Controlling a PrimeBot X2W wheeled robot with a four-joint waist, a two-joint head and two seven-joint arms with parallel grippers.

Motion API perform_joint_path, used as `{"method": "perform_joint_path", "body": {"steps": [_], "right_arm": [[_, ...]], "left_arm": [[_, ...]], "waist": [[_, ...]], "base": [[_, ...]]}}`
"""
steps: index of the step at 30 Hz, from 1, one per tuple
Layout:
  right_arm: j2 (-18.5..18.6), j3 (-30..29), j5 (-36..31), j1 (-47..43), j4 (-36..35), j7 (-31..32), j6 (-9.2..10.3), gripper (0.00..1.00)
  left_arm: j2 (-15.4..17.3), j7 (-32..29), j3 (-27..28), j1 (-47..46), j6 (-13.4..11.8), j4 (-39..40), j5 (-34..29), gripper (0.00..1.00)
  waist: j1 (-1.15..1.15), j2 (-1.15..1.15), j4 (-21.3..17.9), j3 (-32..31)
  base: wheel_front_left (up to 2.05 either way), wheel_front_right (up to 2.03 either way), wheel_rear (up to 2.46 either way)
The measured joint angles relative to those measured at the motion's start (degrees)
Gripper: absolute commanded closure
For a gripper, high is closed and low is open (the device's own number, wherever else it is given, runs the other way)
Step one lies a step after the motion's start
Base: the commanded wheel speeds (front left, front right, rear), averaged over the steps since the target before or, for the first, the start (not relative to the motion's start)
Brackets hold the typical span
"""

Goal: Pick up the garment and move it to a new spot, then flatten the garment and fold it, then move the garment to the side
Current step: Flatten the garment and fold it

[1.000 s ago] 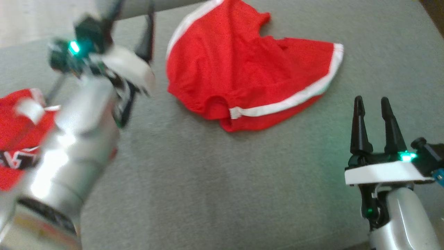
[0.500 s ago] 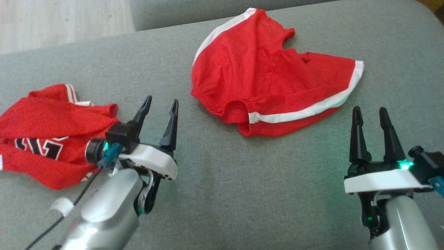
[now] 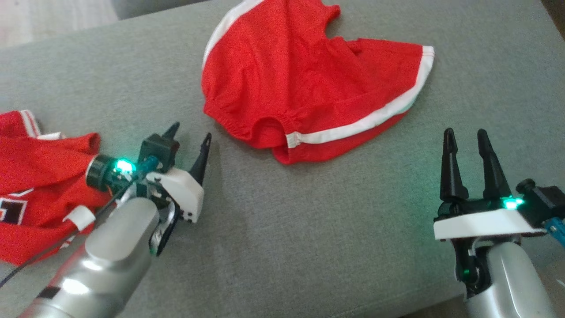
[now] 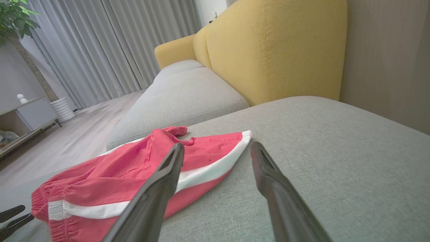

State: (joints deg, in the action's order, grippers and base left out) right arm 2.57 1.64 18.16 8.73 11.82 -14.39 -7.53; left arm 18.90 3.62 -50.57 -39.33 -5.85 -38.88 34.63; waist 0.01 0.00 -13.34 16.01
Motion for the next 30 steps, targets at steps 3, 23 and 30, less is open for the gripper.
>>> {"method": "perform_joint_path", "body": {"steps": [3, 23, 30], "right_arm": [[0.0, 0.1, 0.0, 0.3, -0.1, 0.0, 0.00, 0.00], [0.0, 2.4, 2.1, 1.8, 0.1, 0.0, 0.00, 0.00], [0.0, 3.1, 3.3, 1.9, 0.4, 0.0, 0.00, 0.00]], "left_arm": [[-0.1, 0.6, 0.0, -1.1, 0.1, -0.9, 0.0, 0.00], [-0.4, 2.9, 0.0, -8.4, 3.5, -7.8, -0.4, 1.00], [3.0, 2.2, 0.4, -14.4, 4.8, -9.1, -1.4, 1.00]], "waist": [[0.00, 0.00, -0.7, 0.7], [0.00, 0.00, -5.1, 3.6], [0.00, 0.00, -7.5, 4.8]], "base": [[0.00, 0.00, 0.00], [0.00, 0.00, 0.00], [0.00, 0.00, 0.00]]}}
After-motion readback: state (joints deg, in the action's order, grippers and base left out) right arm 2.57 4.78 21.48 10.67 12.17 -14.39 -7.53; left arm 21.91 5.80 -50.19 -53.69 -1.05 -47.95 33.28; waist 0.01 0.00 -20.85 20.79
